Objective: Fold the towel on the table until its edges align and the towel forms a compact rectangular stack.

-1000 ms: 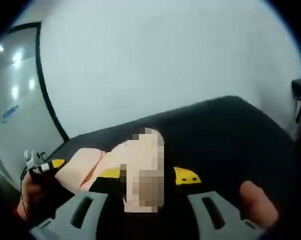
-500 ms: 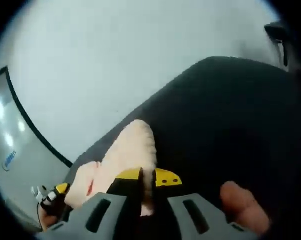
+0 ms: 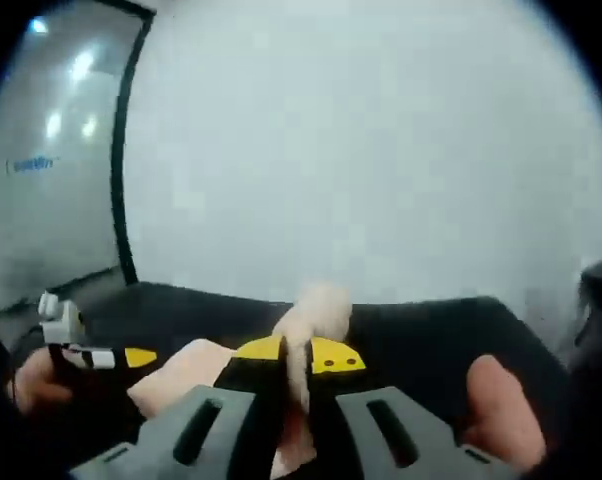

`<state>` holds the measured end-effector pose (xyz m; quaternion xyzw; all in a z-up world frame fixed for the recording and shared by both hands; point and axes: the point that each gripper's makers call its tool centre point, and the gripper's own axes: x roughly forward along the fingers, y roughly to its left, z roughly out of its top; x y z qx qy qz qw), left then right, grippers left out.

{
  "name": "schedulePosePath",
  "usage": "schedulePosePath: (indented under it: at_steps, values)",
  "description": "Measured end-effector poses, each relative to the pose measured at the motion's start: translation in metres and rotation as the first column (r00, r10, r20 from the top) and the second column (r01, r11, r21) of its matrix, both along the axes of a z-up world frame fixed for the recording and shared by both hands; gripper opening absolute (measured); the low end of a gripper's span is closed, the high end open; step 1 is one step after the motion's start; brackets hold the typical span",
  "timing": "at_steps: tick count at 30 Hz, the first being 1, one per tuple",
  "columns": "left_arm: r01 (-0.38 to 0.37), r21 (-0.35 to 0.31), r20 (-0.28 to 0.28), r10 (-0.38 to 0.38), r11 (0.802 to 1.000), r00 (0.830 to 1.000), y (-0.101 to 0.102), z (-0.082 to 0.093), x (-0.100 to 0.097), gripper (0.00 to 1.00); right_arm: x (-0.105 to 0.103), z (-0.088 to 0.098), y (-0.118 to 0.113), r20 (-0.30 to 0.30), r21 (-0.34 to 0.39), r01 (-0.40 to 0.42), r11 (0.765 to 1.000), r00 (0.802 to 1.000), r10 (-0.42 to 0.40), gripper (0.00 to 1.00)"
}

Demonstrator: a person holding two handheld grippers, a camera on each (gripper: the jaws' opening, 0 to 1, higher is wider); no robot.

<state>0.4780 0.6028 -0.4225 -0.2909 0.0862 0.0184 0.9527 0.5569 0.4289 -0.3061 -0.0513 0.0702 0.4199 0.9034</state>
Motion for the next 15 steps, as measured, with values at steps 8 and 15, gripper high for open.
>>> schedulePosePath:
  at_steps: [8, 15]
  values:
    - [-0.056, 0.0, 0.002, 0.056, 0.998, 0.998, 0.017, 0.0, -0.004, 0.18, -0.053, -0.045, 0.096, 0.23, -0.272, -0.091, 0.958, 0.96, 0.157, 0.05]
    - [-0.094, -0.028, 0.011, 0.094, 0.995, 0.996, 0.031, 0.001, -0.006, 0.17, -0.082, -0.094, 0.142, 0.264, -0.398, -0.141, 0.906, 0.929, 0.26, 0.05]
